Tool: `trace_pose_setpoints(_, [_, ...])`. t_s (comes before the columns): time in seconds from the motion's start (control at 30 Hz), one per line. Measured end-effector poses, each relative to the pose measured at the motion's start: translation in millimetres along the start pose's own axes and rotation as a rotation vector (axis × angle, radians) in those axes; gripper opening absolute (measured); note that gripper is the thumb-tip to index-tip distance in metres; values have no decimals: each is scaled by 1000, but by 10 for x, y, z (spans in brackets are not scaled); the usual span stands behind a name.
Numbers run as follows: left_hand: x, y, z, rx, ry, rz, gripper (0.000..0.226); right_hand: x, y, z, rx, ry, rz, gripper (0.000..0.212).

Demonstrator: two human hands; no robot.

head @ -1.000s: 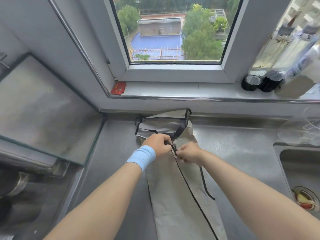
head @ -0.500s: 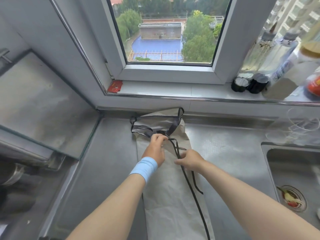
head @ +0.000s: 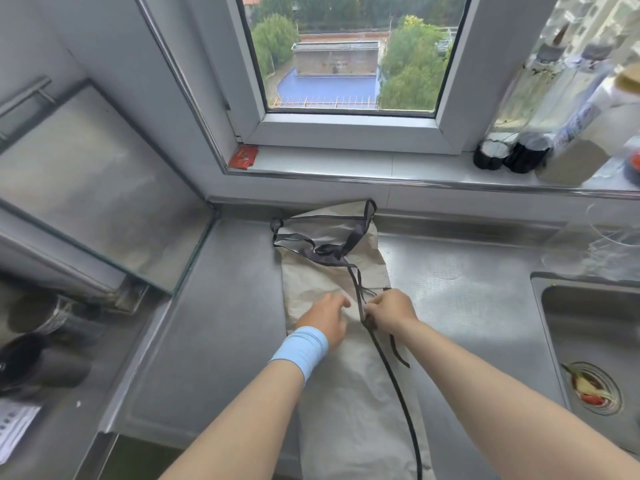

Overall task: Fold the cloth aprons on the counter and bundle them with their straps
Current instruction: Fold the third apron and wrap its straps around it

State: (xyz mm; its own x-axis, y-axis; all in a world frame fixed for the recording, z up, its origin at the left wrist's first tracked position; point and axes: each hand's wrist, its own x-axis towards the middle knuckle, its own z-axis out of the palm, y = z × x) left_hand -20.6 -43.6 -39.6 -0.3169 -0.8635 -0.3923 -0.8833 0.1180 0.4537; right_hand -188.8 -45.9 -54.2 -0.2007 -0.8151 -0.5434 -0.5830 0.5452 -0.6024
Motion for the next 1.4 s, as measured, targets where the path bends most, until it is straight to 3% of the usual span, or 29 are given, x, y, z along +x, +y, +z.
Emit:
trace_pose_setpoints(0.1, [20, 108, 82, 178, -62, 72, 56, 17, 55, -13, -20, 108, -35, 14])
trace_pose_setpoints(0.3, [234, 282, 116, 419, -218, 157, 50, 76, 219, -69, -98, 111, 4, 8])
trace_pose_setpoints(0.4, [315, 365, 36, 526, -235, 192, 36, 95, 277, -96, -65, 102, 4, 5])
trace_pose_setpoints(0.53, [307, 268, -31, 355, -98, 290, 19, 79, 176, -84, 27, 53, 22, 9])
trace_pose_setpoints(0.67, [246, 138, -51, 215, 50, 378, 18, -55, 64, 16, 72, -408, 60, 14])
trace_pose_setpoints(0.73, [238, 117, -6, 212, 56, 376, 17, -136, 57, -58, 134, -519, 119, 21])
trace_pose_setpoints(0.8, [214, 134, 82, 180, 22, 335, 17, -157, 93, -176, 207, -439, 151, 23])
trace_pose_setpoints(0.87, [186, 154, 195, 193, -59, 295, 26, -153, 153, -292, 280, -252, 168, 20])
trace_pose_setpoints(0.93, [147, 183, 302, 219, -91, 285, 40, -172, 214, -365, 83, -10, 44, 23])
trace_pose_setpoints(1.0, [96, 200, 347, 149, -67, 239, 47, -264, 247, -324, -147, 109, -143, 23])
trace_pose_setpoints(1.1, [-73, 168, 392, 113, -1, 184, 42, -475, 369, -88, -388, 104, -465, 18])
trace_pose_setpoints(1.2, [-306, -7, 469, 184, 53, 124, 33, -599, 613, 199, -627, 14, -723, 43])
trace_pose_setpoints(1.3, [-631, -196, 562, 208, 44, 20, 40, -746, 795, 319, -889, -174, -650, 84])
trace_pose_setpoints(1.4, [-1000, -323, 688, 174, 40, -87, 44, -868, 932, 362, -951, -147, -597, 87])
